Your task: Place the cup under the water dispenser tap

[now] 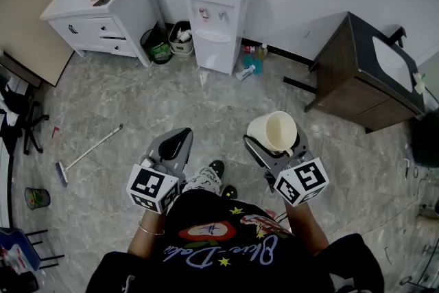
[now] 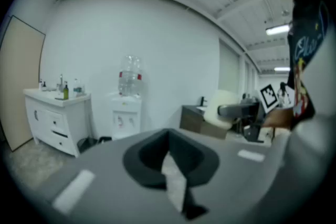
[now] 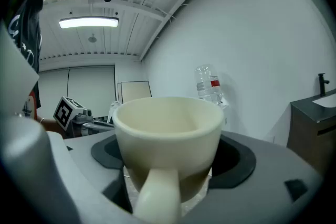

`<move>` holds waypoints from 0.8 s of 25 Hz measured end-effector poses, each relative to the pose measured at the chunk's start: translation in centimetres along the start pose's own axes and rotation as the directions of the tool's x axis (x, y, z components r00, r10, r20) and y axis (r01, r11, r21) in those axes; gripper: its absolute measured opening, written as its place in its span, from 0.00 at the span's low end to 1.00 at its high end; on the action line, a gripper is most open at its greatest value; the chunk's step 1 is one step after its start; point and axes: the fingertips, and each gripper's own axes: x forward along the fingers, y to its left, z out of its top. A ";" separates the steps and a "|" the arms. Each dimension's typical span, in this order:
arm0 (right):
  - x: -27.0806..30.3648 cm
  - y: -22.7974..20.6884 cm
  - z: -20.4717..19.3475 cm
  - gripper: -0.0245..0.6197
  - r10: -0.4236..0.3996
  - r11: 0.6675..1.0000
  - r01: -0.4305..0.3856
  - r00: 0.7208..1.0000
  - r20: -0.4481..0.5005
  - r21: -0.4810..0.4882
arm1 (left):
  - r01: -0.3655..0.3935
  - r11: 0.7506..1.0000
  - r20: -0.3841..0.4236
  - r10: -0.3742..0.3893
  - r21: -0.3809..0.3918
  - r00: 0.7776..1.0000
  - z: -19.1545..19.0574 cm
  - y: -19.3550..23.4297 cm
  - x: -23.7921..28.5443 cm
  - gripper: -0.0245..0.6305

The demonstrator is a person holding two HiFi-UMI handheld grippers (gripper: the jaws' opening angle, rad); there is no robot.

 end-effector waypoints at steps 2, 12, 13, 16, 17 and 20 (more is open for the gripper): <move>1.9 -0.4 0.2 0.70 0.013 1.000 -0.013 1.000 -0.004 -0.015 | -0.019 1.000 0.023 0.019 -0.008 1.000 0.5 1.9 1.1 0.02; 22.7 -6.1 0.1 0.70 -0.017 0.999 0.016 1.000 -0.009 -0.045 | 0.083 0.996 0.027 -0.083 0.019 0.996 1.5 18.5 14.5 0.02; 25.8 -6.9 0.0 0.70 -0.031 0.999 0.030 0.999 -0.013 -0.036 | 0.094 0.995 0.016 -0.095 0.026 0.995 1.7 21.3 15.9 0.02; 35.5 -9.8 -0.5 0.70 -0.090 0.996 0.089 0.995 -0.046 -0.023 | 0.099 0.995 0.004 -0.099 0.025 0.995 2.9 30.1 20.8 0.02; 38.6 -10.7 -0.8 0.70 -0.108 0.994 0.107 0.993 -0.056 -0.016 | 0.109 0.994 -0.001 -0.109 0.021 0.994 3.3 32.7 22.4 0.02; 46.3 -13.1 -1.6 0.70 -0.130 0.991 0.130 0.990 -0.055 0.001 | 0.160 0.987 -0.033 -0.159 0.025 0.987 3.5 38.4 26.9 0.02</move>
